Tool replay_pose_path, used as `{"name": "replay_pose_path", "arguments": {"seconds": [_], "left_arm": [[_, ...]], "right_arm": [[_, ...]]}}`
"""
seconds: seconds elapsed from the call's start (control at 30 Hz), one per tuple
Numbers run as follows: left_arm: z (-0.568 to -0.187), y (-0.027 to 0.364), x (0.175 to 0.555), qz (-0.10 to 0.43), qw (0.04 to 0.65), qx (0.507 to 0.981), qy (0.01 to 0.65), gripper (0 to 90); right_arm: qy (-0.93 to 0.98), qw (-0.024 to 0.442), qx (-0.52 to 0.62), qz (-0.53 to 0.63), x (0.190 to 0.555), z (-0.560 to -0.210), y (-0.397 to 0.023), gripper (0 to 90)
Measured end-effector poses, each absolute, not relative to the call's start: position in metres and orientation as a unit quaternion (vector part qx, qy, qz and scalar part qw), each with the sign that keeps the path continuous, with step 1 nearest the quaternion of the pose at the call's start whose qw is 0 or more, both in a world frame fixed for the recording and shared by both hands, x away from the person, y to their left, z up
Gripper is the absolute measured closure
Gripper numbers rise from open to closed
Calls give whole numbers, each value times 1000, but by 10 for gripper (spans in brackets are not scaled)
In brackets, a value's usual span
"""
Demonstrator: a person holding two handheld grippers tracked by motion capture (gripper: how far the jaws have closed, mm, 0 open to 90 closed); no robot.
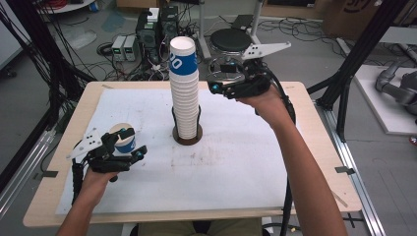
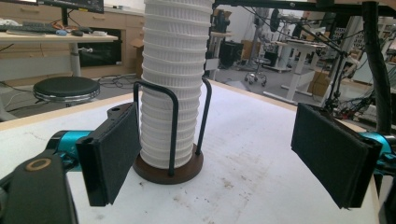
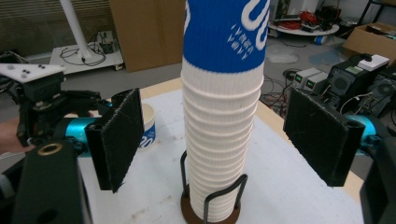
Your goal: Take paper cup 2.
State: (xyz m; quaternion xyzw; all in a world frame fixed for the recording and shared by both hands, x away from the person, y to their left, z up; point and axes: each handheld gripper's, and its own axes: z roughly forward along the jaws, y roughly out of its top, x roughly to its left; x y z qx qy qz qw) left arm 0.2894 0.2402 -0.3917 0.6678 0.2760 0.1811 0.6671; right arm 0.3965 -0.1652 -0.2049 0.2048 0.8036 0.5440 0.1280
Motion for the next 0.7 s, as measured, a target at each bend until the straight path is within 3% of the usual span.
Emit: {"name": "replay_pose_path", "arguments": {"seconds": [0.7], "left_arm": [[-392, 241, 291, 176, 675, 660, 280, 160]], "right_arm": [[805, 131, 222, 535, 434, -171, -125, 208]]}}
